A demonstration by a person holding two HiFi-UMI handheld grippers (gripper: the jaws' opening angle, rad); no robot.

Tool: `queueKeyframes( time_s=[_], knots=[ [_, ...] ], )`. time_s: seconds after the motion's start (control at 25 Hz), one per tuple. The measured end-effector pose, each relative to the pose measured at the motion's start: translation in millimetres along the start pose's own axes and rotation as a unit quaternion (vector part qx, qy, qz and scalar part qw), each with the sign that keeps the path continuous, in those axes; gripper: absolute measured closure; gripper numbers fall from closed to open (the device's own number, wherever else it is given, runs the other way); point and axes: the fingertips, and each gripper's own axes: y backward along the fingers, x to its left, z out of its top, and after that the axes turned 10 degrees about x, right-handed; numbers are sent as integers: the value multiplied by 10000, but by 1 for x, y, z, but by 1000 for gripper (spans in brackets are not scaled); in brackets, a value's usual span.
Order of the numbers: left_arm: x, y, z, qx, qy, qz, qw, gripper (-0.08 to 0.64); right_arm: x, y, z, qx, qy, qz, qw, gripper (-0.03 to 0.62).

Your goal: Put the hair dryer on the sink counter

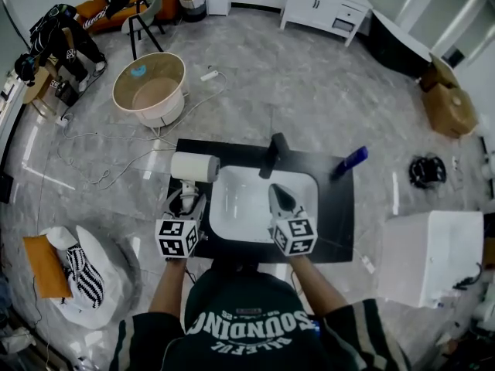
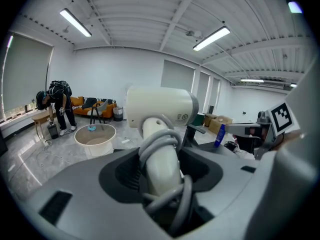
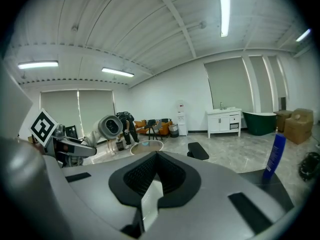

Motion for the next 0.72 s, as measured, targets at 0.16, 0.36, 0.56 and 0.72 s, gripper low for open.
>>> queueKeyframes(
  time_s=[0.16,0.36,0.56,0.72],
  knots=[
    [8,-14,-9,161,50,-57,9998,341,3,-13,-3,95,15,18,10000,592],
    [13,-27,-29,389,173,-131,9990,341,9,-22,-15,311,36,44,9995,592],
    [17,-42,-56,714,289,-170,9969,341,21,-33,-36,633,328,137,9974,592],
    [22,-51,-81,988,402,-178,9941,341,23,-42,-59,920,190,143,9955,592]
  ],
)
